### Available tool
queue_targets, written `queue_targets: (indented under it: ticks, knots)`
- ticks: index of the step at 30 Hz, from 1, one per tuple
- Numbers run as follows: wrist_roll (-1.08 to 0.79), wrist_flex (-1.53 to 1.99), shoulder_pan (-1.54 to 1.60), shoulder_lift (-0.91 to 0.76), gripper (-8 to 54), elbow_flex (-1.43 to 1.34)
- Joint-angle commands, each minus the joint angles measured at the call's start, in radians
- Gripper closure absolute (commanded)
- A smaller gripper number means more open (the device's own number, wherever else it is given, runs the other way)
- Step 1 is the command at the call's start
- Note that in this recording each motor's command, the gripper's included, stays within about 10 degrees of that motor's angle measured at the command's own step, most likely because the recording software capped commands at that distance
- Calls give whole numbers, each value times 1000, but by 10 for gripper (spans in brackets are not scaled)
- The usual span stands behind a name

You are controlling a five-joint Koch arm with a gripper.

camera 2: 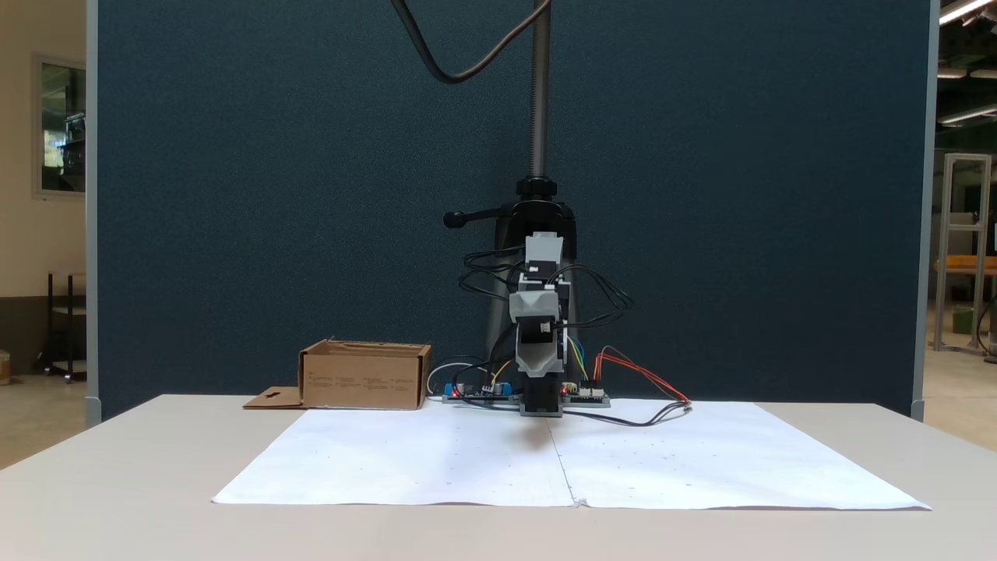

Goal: Grasp a green dice and put it in the bin.

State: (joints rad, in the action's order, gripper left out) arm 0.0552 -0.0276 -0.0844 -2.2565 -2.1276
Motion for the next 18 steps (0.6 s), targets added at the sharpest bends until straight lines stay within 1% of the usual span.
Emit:
queue_targets:
  ticks: [1, 11, 18]
  knots:
    - [-54, -170, -15, -112, 6, -17]
    - [-54, -411, -12, -112, 15, -245]
    - [-57, -580, 0, -110, 17, -479]
